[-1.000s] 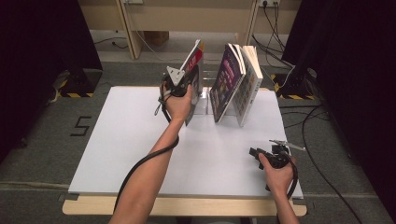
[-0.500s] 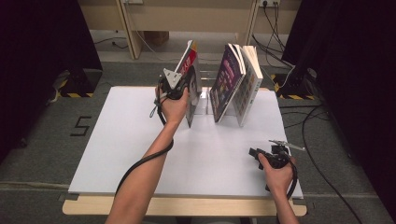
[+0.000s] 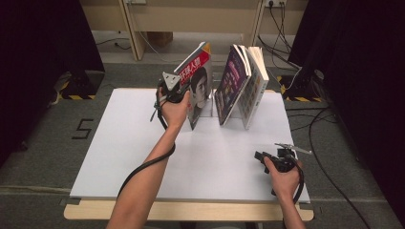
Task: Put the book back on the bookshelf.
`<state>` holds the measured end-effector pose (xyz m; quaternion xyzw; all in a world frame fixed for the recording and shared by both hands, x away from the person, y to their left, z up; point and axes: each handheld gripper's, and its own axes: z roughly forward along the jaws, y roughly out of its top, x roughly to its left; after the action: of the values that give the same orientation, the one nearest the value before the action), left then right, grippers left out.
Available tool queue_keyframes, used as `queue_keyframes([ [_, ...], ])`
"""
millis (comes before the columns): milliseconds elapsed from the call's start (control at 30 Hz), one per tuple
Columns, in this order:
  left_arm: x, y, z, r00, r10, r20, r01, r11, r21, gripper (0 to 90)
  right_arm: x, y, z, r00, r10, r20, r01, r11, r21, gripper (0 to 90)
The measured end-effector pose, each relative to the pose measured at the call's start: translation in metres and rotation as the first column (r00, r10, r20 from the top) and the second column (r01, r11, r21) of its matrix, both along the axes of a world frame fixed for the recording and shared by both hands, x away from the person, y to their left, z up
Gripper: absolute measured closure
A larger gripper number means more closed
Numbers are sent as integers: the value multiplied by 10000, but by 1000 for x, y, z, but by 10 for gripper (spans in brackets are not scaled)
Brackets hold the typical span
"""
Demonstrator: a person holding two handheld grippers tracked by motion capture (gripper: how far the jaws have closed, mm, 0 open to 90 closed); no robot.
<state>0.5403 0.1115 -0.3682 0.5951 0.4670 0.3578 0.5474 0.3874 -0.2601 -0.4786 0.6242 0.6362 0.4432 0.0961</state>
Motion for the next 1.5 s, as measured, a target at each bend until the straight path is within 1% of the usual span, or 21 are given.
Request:
queue_keyframes([
  [100,1,1,-1,10000,-53,-76,53,10000,10,754,0,0,0,10000,-1,-10,1,10000,24,595],
  [133,2,2,-1,9999,-59,-140,57,9999,-153,749,0,0,0,10000,-1,-5,1,10000,28,594],
  [200,3,2,-1,9998,-69,-172,65,9996,-272,735,-1,0,0,10000,-38,-19,38,10000,45,595],
  [267,3,2,-2,9996,-99,-263,90,9994,-337,717,0,-2,0,10000,-10,35,10,10000,-71,594],
  [400,3,2,-4,9990,-132,-427,111,9988,-474,693,0,-2,0,10000,-24,-41,24,10000,17,594],
  [433,3,2,-6,9985,-153,-518,124,9983,-561,692,0,-2,-1,10000,-6,73,6,10000,-93,595],
  [467,3,2,-6,9985,-153,-518,124,9983,-561,692,0,-2,-1,10000,-6,73,6,10000,-93,595],
  [500,3,2,-7,9983,-164,-552,131,9981,-600,692,-1,0,1,9999,-113,-107,115,9998,145,595],
  [533,3,2,-7,9982,-178,-565,143,9980,-621,692,-1,0,1,9999,-100,-124,102,9999,123,594],
  [567,3,3,-7,9981,-199,-582,159,9975,-686,692,0,-1,0,10000,6,17,-6,10000,-13,595],
  [600,2,3,-7,9980,-217,-598,173,9972,-732,683,-1,-1,1,10000,-65,-69,65,10000,75,594],
  [667,2,4,-7,9976,-245,-644,195,9968,-776,673,0,-2,0,10000,-29,47,30,10000,-58,595],
  [700,2,4,-7,9977,-242,-632,191,9966,-800,670,-1,-1,0,10000,-56,-13,56,10000,16,594],
  [767,4,5,-5,9970,-348,-686,285,9954,-910,664,-1,0,0,10000,-52,-18,52,10000,11,594],
  [867,6,6,-2,9967,-421,-696,358,9954,-891,660,0,-1,0,10000,-27,6,27,10000,-3,594],
  [1033,12,5,6,9935,-729,-875,625,9913,-1159,625,0,-1,0,10000,-37,-27,37,10000,-6,593],
  [1167,17,6,8,9925,-738,-977,605,9894,-1321,619,0,-1,0,10000,7,17,-7,10000,-27,593],
  [1300,20,5,9,9897,-842,-1160,677,9880,-1390,637,0,-2,0,10000,-23,11,23,10000,-56,593],
  [1333,22,5,7,9869,-938,-1317,740,9862,-1479,669,0,-2,0,10000,-6,22,6,10000,-82,593],
  [1433,23,4,7,9865,-930,-1347,756,9887,-1292,713,-1,-1,0,10000,-45,-72,45,10000,37,593],
  [1500,23,3,7,9850,-1026,-1390,839,9874,-1345,751,-1,-1,0,10000,-56,-75,57,10000,45,594],
])
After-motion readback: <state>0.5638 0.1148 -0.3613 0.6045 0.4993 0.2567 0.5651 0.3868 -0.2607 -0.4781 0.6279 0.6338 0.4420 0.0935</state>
